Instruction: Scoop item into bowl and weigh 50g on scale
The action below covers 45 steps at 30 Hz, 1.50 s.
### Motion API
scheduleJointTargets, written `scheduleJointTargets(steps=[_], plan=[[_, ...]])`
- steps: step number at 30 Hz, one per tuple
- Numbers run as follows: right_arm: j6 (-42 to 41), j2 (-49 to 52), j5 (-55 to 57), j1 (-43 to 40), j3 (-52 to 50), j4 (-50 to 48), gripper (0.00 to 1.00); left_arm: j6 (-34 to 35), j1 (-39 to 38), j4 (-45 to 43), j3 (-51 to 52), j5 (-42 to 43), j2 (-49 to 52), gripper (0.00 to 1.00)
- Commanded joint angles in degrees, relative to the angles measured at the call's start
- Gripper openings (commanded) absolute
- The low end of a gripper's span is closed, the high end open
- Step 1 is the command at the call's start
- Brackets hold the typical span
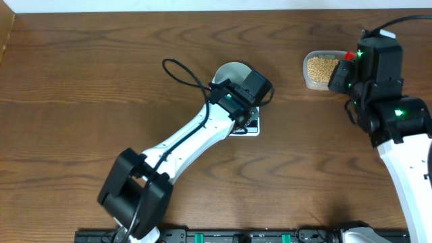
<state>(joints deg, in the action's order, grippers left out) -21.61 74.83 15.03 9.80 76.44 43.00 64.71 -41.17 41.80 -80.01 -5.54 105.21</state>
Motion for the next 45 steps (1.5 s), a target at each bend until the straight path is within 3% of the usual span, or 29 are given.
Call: scheduleJointTargets(steps=[1, 35, 45], plan=[[0.9, 0.3, 0.9, -0.4, 1.1, -0.2, 0.01, 1.0, -0.2, -0.4, 0.3, -1.6, 2.0, 0.07], [-3.4, 0.3, -2.7, -0.4, 1.1, -0.8, 0.01, 2.3, -0.2, -2.0, 0.3, -1.6, 2.5, 0.07], [-4.0, 0.3, -3.7, -0.4, 1.1, -0.8, 0.01, 2.3, -0.4, -1.7, 0.4, -4.6, 7.6, 0.07]])
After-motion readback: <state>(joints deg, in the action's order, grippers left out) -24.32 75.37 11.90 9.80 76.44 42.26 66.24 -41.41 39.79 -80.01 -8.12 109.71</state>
